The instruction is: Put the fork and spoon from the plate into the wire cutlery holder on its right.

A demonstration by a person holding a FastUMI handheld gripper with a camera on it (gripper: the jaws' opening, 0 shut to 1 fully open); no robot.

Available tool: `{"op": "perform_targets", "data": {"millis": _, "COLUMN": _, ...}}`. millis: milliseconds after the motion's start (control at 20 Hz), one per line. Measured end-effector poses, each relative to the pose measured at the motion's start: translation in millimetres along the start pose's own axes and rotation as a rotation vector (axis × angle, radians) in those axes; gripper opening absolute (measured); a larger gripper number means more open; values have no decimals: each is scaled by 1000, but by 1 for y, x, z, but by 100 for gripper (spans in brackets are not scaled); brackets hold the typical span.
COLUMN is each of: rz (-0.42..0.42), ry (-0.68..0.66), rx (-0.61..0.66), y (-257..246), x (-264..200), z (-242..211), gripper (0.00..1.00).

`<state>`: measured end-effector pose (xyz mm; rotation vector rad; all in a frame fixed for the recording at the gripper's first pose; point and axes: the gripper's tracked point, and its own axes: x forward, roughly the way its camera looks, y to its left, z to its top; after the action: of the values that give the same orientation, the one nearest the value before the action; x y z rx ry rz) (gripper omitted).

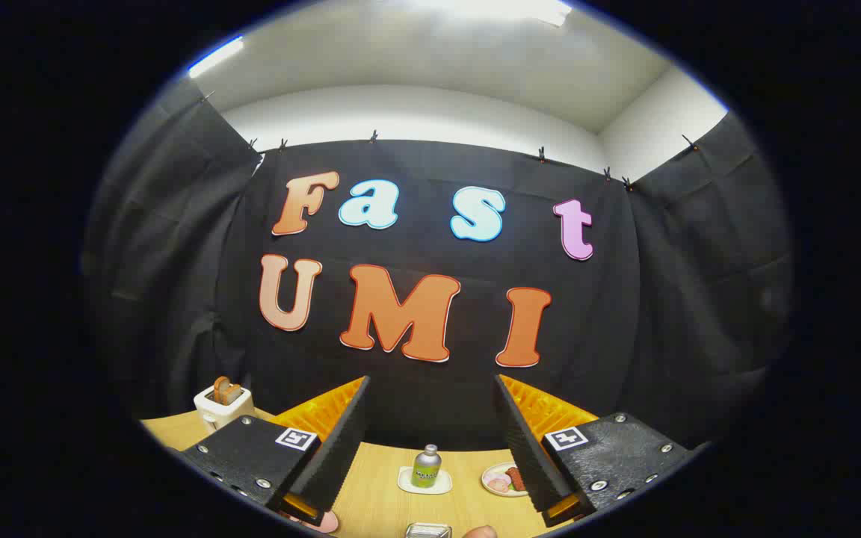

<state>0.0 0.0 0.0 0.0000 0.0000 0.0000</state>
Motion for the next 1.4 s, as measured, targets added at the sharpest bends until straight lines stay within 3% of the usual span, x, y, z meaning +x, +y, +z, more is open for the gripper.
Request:
{"op": "perform_targets", "data": {"millis": 250, "rz": -4, "ry": -74, "rx": -79, "y": -13, "x": 10, "z": 19, "gripper": 95}}
{"op": "perform_targets", "data": {"millis": 650, "rz": -76, "ry": -88, "rx": -29, "y": -36, "x": 11, "z": 28, "gripper": 95}}
{"op": "perform_targets", "data": {"millis": 1050, "rz": -56, "ry": 18, "rx": -63, "y": -28, "x": 7, "z": -16, "gripper": 95}}
{"op": "perform_targets", "data": {"millis": 1400, "rz": 9, "ry": 132, "rx": 4, "y": 11, "x": 0, "z": -60, "gripper": 95}}
